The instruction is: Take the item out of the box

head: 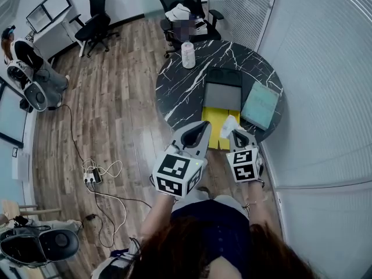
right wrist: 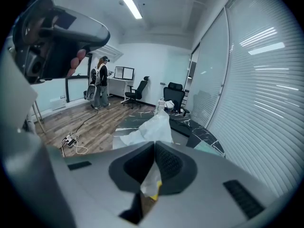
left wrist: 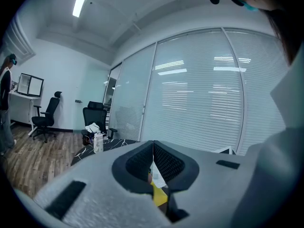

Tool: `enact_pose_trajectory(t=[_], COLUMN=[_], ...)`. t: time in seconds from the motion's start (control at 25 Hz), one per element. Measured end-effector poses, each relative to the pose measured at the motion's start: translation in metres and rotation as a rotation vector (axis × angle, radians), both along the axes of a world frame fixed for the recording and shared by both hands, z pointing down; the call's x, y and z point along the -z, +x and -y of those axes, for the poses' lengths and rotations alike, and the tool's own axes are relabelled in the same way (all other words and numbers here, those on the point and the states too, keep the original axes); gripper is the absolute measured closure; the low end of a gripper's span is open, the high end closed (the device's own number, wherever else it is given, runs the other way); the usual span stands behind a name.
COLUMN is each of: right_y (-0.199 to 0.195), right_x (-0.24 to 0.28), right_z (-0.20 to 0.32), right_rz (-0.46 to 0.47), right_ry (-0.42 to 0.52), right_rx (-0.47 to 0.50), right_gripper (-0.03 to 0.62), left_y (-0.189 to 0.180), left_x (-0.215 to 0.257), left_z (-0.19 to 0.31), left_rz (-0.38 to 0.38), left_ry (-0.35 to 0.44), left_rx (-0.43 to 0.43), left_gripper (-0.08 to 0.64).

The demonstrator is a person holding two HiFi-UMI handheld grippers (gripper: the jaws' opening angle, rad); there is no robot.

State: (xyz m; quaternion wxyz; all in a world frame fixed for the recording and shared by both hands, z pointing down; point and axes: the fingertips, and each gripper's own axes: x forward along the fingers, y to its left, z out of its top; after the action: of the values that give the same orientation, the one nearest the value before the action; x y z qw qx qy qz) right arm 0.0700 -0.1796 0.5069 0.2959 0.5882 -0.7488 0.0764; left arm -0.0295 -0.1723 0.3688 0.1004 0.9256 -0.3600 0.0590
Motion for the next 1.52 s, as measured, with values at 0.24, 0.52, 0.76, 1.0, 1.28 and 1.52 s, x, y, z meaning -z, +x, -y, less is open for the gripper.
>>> enact_pose_trajectory(t=[0.24,0.52,0.76,1.0,1.28,1.52], right_y=[0.003,0.005,0.008,0.008,0.005,0.001], right_x=[0.016,0.03,0.046,0.06,0.077,0.096], right_z=[-0.013,-0.031,-0.046,-0.06,-0.076,-0.091], right_rz=[0.009,0.012,0.02,0.049,0.084,0.124], right_ry=[0.02,0.028,0.052,0.083,0.122,0.171], right_rx=[0.019,0.044,0.067,0.073,0.076,0.079], right_gripper=[0.565,0.565,0.565,0.565,0.565,0.565], left_y=[0.013,0.024,0.028,0.029,0.026,0.023], left_x=[0.005,0.009,0.013,0.013,0.013,0.017], left_z=[-0.012,-0.028,-0.042,-0.055,-0.068,-0.082], left_rz=[0.002,0.008,0.012,0.027,0.033,0.031], left_ry=[0.001,0.002,0.005,0.009,0.016,0.028], left_rx=[-0.008,-0.004,0.013,0.02,0.027,0.03], left_gripper=[0.532,0.532,0.532,0.532,0.532,0.532])
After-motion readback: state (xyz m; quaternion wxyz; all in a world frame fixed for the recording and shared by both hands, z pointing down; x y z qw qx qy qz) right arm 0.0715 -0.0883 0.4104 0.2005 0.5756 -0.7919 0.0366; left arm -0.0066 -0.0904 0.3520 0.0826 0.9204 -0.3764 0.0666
